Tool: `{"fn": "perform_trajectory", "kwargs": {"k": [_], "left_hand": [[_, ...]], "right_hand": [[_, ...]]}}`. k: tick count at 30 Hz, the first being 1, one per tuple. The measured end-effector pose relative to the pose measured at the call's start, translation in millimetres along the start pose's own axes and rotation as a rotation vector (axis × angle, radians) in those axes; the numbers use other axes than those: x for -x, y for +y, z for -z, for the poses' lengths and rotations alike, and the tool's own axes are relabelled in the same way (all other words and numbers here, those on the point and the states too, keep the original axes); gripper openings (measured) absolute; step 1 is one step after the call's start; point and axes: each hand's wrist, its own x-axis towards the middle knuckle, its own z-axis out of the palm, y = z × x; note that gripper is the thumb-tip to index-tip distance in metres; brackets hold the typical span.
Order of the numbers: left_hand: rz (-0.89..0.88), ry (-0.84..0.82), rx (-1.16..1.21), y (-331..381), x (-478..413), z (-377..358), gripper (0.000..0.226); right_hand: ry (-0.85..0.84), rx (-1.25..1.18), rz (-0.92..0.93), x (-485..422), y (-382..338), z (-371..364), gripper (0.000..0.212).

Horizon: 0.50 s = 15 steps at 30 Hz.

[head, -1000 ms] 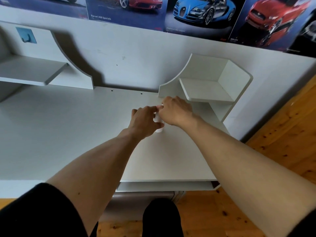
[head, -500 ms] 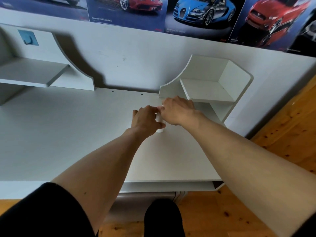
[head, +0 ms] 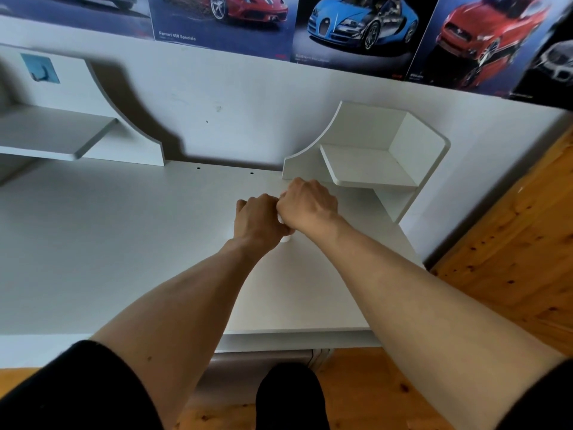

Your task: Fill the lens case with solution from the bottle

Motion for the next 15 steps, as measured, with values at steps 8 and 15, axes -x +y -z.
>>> {"fn": "perform_trajectory", "kwargs": {"k": [8, 15], "left_hand": [[0.036, -0.037, 0.047, -1, 3, -3, 0.042], [0.083, -0.213, 0.228, -13, 3, 22, 0.086]], "right_hand": [[-0.076, 0.007, -0.041, 0, 8, 0, 0.053], [0.047, -0.014, -0.053, 0, 12, 15, 0.068]]}}
